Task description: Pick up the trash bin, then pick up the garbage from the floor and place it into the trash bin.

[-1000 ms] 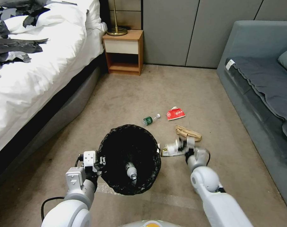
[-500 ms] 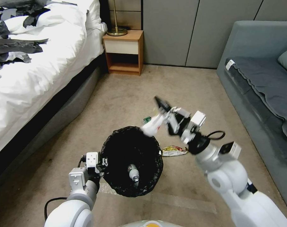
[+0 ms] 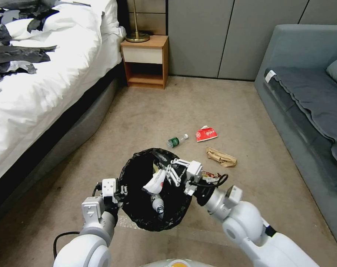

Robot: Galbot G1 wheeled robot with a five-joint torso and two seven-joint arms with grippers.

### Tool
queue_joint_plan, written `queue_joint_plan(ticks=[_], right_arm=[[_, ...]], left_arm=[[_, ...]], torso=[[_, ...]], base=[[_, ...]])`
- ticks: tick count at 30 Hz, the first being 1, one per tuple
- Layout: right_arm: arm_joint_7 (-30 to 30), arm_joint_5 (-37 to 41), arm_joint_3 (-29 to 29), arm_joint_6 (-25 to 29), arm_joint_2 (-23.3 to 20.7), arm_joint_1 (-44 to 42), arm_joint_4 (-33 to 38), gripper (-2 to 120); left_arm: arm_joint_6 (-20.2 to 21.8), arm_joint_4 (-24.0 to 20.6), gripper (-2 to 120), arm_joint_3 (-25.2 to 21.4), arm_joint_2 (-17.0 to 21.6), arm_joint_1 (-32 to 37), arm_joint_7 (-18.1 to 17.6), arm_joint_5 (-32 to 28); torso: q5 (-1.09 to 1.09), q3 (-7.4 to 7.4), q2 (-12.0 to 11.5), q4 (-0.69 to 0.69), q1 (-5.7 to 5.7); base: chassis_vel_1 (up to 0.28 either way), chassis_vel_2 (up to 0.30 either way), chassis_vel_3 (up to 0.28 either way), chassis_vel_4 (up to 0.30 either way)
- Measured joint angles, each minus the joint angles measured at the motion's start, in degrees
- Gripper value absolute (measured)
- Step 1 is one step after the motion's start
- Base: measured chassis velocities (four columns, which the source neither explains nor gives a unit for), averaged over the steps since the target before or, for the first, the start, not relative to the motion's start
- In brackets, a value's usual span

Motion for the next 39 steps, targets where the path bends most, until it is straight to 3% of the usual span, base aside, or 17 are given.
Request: queue_joint_plan(ticks=[5,12,15,31,39], right_arm=[[-0.03,-1.99,-1.14,-0.44,0.04,0.07,-2.34,0],[-0.04,-3.75,-3.14,-0.73,-1.23,-1.23,-3.00,23],[-0.04,-3.98,-3.53,-0.85,-2.20,-1.78,-2.81,38],[0.05,-3.42,-2.11,-1.06,-4.33,-1.61,-1.26,95],[0.80,-2.84,0.09,-1.42,-4.15,-1.18,3.41,100]], left_arm=[[0.02,-0.05,0,0.05,-0.04,-0.16,0.00,-0.02],[0.07,-0.21,0,0.10,-0.07,-0.32,0.01,-0.09],[0.10,-0.30,0,0.17,-0.04,-0.43,0.03,-0.12],[0.21,-0.46,0,0.52,0.16,-0.51,0.10,-0.18],[0.23,-0.28,0,0.49,0.28,-0.44,0.14,-0.06]], torso=[[0.00,0.00,0.00,0.00,0.00],[0.00,0.00,0.00,-0.01,0.00],[0.00,0.00,0.00,0.00,0.00],[0.00,0.00,0.00,0.00,0.00],[0.00,0.00,0.00,0.00,0.00]], base=[[0.000,0.000,0.000,0.000],[0.000,0.000,0.000,0.000],[0.000,0.000,0.000,0.000],[0.000,0.000,0.000,0.000],[0.000,0.000,0.000,0.000]])
